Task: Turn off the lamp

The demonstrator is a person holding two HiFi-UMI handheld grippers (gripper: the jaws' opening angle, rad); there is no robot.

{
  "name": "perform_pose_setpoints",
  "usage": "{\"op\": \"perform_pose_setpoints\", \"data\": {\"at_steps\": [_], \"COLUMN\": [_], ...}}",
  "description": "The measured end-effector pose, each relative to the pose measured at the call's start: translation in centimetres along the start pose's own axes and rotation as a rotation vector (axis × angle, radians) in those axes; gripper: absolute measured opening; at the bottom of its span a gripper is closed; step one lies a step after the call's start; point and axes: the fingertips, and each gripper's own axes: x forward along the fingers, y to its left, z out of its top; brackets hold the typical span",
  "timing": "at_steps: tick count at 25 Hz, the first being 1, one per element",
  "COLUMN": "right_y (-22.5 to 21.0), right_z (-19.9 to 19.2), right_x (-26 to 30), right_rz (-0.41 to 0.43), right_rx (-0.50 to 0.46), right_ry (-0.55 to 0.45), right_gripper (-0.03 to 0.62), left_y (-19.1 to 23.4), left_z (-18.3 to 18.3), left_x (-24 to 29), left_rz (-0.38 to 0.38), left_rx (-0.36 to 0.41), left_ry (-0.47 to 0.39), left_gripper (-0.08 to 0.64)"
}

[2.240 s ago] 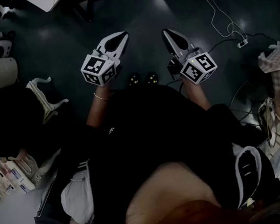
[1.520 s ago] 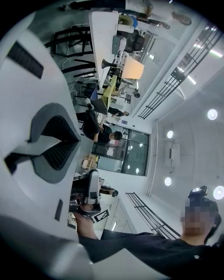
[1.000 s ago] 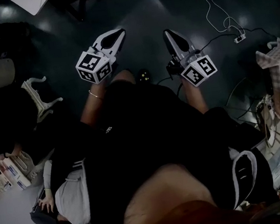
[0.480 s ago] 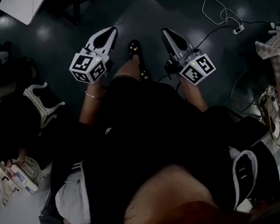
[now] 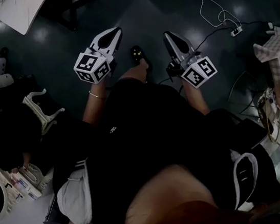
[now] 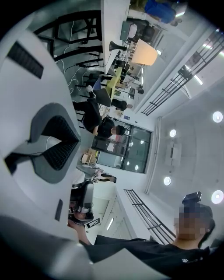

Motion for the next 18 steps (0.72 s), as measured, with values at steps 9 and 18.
{"op": "perform_pose_setpoints", "data": {"at_steps": [9,18], "right_y": [-4.0,-7.3], "right_z": [2.0,3.1], "right_x": [4.8,10.7], "right_rz": [-0.005,0.018], "right_rx": [-0.033,-0.030], "right_ry": [0.044,0.088], "right_gripper": [0.002,0.002], "left_y": [4.1,9.0], "left_z": [1.7,3.5], "left_x": [5.8,8.6], "left_rz": [-0.027,0.011], "left_rx": [-0.022,-0.045], "left_ry": [-0.026,-0.039], "left_gripper": [0.006,0.006]}}
